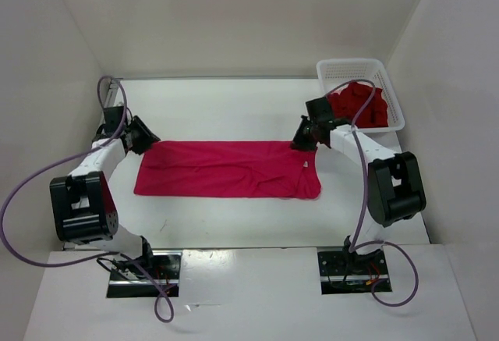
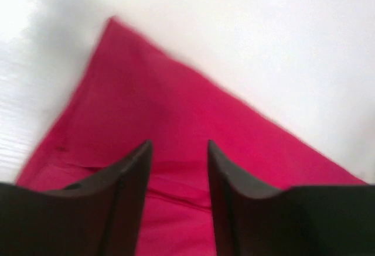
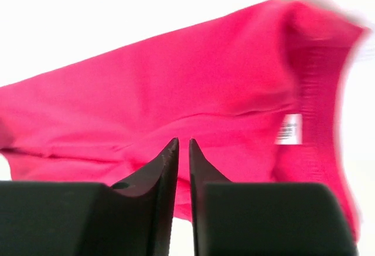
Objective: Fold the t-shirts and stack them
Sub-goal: Rotate the tshirt 90 degrees
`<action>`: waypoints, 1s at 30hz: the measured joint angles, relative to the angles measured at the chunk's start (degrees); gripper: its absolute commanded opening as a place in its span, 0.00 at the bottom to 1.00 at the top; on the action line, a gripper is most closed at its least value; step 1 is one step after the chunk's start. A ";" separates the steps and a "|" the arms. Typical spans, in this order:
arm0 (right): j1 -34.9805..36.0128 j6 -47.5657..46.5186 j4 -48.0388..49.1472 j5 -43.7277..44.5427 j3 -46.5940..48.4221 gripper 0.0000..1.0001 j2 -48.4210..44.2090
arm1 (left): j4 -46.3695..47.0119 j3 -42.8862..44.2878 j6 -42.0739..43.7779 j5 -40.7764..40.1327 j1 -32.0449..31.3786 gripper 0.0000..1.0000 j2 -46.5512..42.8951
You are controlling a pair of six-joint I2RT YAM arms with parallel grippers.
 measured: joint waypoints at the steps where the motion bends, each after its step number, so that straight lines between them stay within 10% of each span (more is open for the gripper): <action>1: 0.90 0.02 0.44 -0.11 0.17 0.03 -0.37 | 0.02 0.68 0.28 0.00 -0.94 0.39 -1.97; 4: 4.59 0.98 1.16 -0.42 -0.44 0.01 -0.09 | 0.48 2.93 0.57 0.04 -4.92 0.26 -4.96; 15: 9.51 3.08 1.62 -2.05 4.59 0.01 14.47 | -1.40 1.33 3.61 1.88 -14.58 0.29 -12.00; 20: 9.38 2.40 -0.13 -2.97 25.73 0.02 29.29 | -4.11 0.61 4.17 3.19 -14.49 0.33 -14.21; 27: 9.22 1.31 -11.56 -5.49 91.08 0.04 67.12 | -7.17 0.61 5.25 4.85 -14.58 0.35 -14.95; 30: 9.07 1.09 -12.50 -6.19 86.40 0.10 64.04 | -8.66 1.01 5.40 4.96 -14.60 0.36 -14.93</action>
